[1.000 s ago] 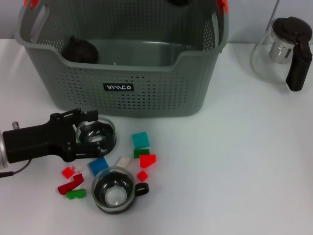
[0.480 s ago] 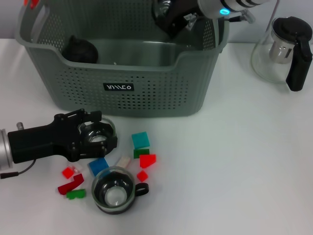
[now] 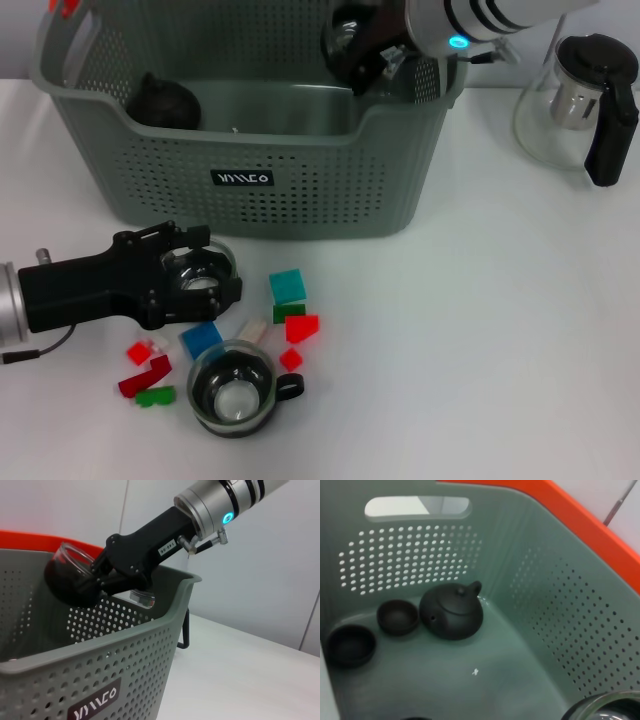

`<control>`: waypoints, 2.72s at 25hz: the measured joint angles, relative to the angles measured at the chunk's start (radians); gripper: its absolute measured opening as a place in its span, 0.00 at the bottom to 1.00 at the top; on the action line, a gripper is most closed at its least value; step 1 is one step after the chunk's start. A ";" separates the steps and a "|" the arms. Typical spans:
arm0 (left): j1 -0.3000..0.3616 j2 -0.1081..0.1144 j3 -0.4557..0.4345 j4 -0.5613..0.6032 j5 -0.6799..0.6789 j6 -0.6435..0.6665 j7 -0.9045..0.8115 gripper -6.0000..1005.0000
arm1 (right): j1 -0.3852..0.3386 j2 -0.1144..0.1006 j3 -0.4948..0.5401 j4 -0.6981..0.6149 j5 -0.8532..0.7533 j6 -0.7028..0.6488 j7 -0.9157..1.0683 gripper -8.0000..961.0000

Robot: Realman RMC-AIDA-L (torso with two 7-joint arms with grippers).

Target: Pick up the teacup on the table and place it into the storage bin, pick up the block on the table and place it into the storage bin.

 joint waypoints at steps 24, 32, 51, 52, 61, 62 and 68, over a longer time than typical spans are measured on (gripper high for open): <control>0.005 -0.007 0.003 -0.002 0.004 0.006 -0.003 0.90 | 0.001 -0.002 -0.035 0.004 0.004 -0.041 0.042 0.13; 0.007 -0.007 0.003 -0.002 0.003 0.000 -0.003 0.90 | 0.008 -0.018 -0.039 0.003 0.000 -0.046 0.107 0.13; 0.003 -0.006 -0.004 -0.002 -0.028 0.000 -0.008 0.90 | -0.385 -0.020 0.177 -0.684 0.448 -0.489 -0.047 0.68; 0.003 -0.006 -0.004 -0.002 -0.035 0.000 -0.008 0.90 | -0.440 -0.017 0.179 -0.698 0.522 -0.515 -0.095 0.68; -0.001 0.003 -0.003 0.005 -0.076 0.014 -0.012 0.90 | -0.800 0.000 0.213 -0.459 1.011 -0.814 -0.672 0.67; -0.001 0.005 -0.001 0.006 -0.076 0.018 -0.012 0.90 | -0.824 0.000 0.231 -0.390 1.026 -0.858 -0.744 0.67; -0.006 0.009 0.011 0.010 -0.068 0.031 -0.011 0.90 | -0.869 0.002 0.265 -0.111 1.022 -0.870 -1.048 0.67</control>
